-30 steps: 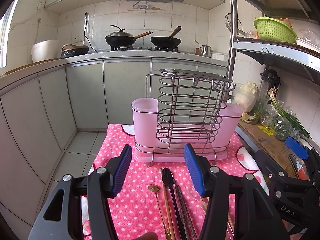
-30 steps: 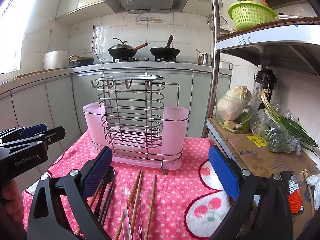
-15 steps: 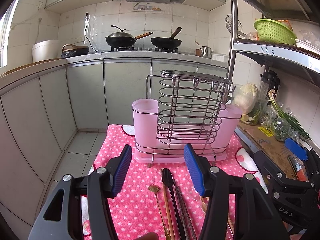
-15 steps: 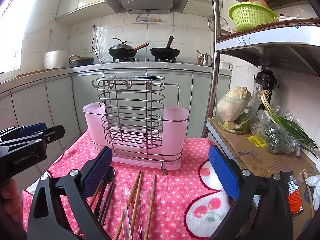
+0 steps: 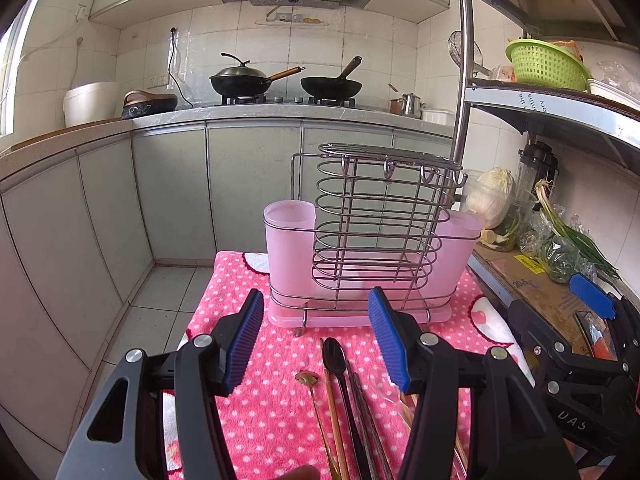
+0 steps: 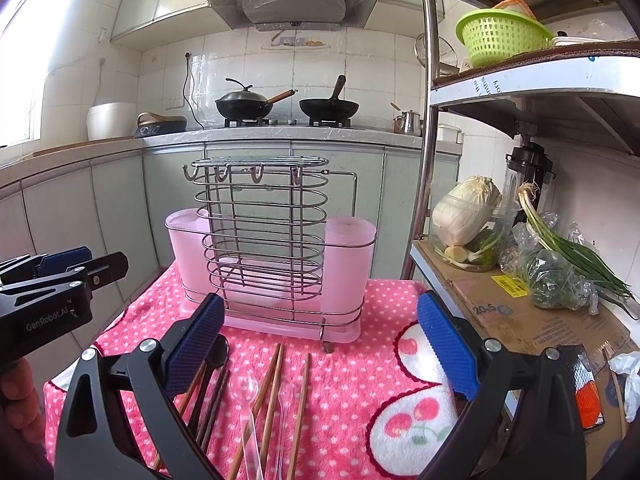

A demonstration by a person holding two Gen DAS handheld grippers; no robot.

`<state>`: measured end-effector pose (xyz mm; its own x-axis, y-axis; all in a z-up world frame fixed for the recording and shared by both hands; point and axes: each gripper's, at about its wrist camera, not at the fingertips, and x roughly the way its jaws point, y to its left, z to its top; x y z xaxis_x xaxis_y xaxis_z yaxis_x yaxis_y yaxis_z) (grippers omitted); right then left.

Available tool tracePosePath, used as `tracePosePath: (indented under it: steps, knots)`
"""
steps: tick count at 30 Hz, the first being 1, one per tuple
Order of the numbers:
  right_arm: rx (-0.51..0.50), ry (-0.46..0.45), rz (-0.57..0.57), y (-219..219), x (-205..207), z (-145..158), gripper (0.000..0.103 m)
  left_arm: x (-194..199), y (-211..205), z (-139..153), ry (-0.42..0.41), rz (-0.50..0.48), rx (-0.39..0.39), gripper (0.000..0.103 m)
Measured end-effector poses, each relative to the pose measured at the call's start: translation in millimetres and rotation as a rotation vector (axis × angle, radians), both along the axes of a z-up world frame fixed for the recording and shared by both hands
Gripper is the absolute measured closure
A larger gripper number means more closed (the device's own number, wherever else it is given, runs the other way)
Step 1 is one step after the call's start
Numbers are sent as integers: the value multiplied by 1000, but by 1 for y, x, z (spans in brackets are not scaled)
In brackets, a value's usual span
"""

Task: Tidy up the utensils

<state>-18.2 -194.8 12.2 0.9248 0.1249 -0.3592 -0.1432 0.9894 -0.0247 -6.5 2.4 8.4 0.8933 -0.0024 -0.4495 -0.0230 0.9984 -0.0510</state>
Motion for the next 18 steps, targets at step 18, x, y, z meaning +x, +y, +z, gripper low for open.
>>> tracePosePath:
  steps: [18]
  knots:
    - [-2, -25, -11, 1, -4, 4, 5, -5, -1, 2, -13, -2, -2, 49]
